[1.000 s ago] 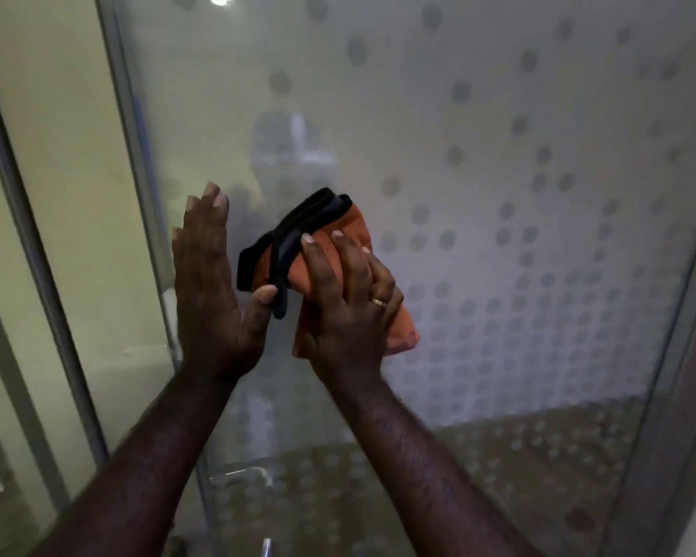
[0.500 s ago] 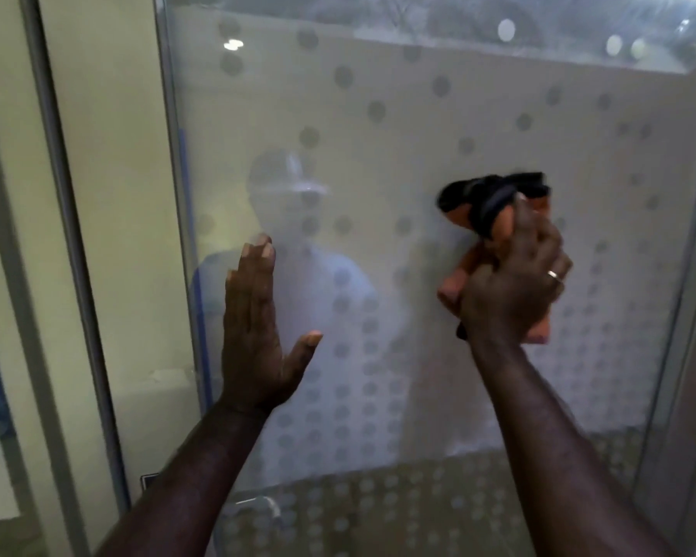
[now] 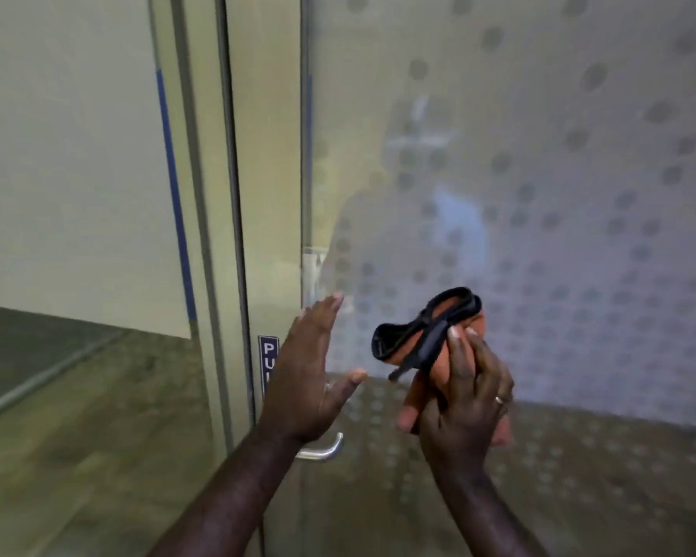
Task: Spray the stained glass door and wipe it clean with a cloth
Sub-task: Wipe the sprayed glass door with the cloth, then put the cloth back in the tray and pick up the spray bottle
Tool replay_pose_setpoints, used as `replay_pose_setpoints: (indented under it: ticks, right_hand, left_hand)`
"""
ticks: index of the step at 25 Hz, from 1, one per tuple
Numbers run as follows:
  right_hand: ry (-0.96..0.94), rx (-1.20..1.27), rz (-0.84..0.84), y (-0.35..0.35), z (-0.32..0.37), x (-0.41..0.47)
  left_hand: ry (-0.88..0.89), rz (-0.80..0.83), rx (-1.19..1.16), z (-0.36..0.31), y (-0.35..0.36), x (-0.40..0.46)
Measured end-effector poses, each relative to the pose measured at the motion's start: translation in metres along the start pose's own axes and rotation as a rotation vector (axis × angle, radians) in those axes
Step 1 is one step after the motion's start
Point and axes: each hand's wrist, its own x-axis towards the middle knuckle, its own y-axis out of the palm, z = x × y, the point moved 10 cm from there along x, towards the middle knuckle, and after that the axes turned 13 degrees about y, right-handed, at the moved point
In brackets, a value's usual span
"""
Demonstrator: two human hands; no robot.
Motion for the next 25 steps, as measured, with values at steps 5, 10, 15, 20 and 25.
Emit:
replay_pose_setpoints:
  ticks: [5, 10, 15, 20, 25]
  right_hand:
    - [-0.309, 0.127, 0.388, 0.018, 0.047, -0.098]
    - [-0.608, 0.363, 0.611, 0.001, 0.112, -0.173]
    - [-0.503, 0.698, 0.92, -0.011, 0.18, -0.237]
    - [-0.485, 0.882, 1.044, -0.051, 0.236, -0.312]
    - [-0.051, 0.989, 1.337, -0.066, 0.269, -0.383]
  left_hand:
    - [-0.362, 0.047, -0.232, -0.03, -0.031, -0.083]
    - [-0.785, -0.163, -0.306, -0.059, -0.101, -0.171]
    - [-1.046, -0.322, -0.247, -0.104, -0.19, -0.259]
    - [-1.144, -0.492, -0.069, -0.17, -0.279, -0.34]
    - [-1.153, -0.63, 0.075, -0.252, -0.36, -0.413]
